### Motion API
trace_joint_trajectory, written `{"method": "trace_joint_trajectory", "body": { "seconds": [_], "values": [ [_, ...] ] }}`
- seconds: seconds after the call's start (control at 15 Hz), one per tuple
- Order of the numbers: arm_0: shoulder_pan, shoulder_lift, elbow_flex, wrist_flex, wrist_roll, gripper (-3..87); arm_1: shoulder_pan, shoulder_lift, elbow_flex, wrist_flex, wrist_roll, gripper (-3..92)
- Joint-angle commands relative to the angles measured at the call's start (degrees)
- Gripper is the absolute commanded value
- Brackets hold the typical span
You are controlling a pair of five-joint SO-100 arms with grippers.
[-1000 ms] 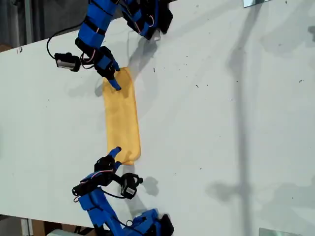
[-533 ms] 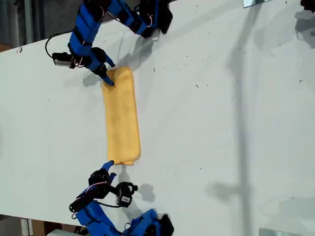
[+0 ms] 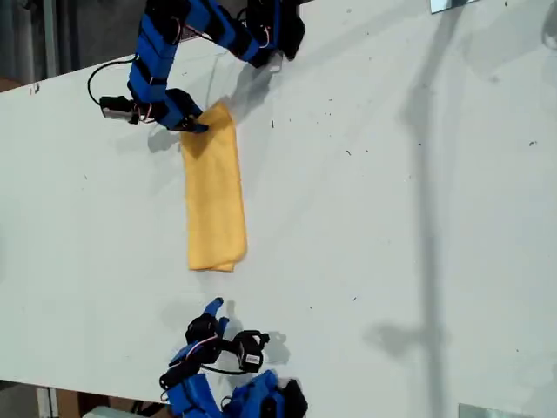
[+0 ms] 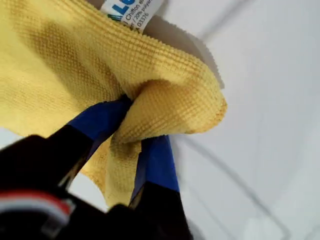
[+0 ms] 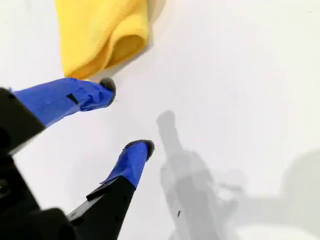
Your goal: Grasp corners of a square towel and fold twice.
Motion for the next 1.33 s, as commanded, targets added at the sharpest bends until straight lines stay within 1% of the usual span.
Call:
{"method": "trace_joint_trajectory", "body": {
  "seconds": [0.0,0.07,0.13,0.2,0.27,0.4,0.47,0.67,0.87,1.0,1.07,1.13,1.2,1.27],
  "values": [
    [3.5,4.1,7.6,-4.5,-4.0,18.0,4.8,14.9,7.3,0.5,2.1,-0.1],
    [4.3,6.0,11.3,-6.2,-5.1,18.0,5.9,22.6,9.1,2.4,2.7,-0.1],
    [4.9,6.7,14.1,-7.6,-6.2,17.9,4.7,29.2,7.8,6.0,3.4,-0.1],
    [5.6,6.6,15.2,-8.8,-6.7,17.8,1.1,33.0,3.6,8.6,3.7,-0.1],
    [6.2,6.5,15.7,-9.8,-7.0,17.8,-4.6,33.1,-3.0,10.0,3.2,-0.1],
    [6.5,4.8,17.7,-14.2,-7.5,17.8,-13.4,24.8,-17.9,11.0,2.8,-0.1],
    [6.9,3.8,17.1,-14.2,-7.8,17.5,-16.3,19.0,-25.3,10.5,2.5,-0.1],
    [6.1,4.3,18.2,-15.0,-7.8,17.7,-24.4,3.4,-42.1,4.1,-0.8,-0.1],
    [6.0,5.9,19.5,-15.5,-8.2,17.7,-30.9,-9.1,-50.0,-7.7,-5.4,-0.1],
    [5.8,6.2,19.9,-15.6,-8.2,17.7,-33.8,-22.1,-62.7,-8.4,-6.8,-0.1],
    [5.8,6.2,20.0,-15.6,-8.3,17.7,-33.8,-24.3,-62.8,-11.1,-6.2,0.5],
    [5.8,6.2,20.0,-15.6,-8.3,17.7,-33.3,-25.3,-62.5,-11.9,-5.3,26.0],
    [5.8,6.2,20.0,-15.7,-8.3,17.7,-33.0,-24.3,-62.1,-10.6,-5.3,36.8],
    [5.8,6.2,20.1,-15.7,-8.3,17.6,-32.1,-19.0,-60.3,-8.2,-5.3,39.5]
  ]
}}
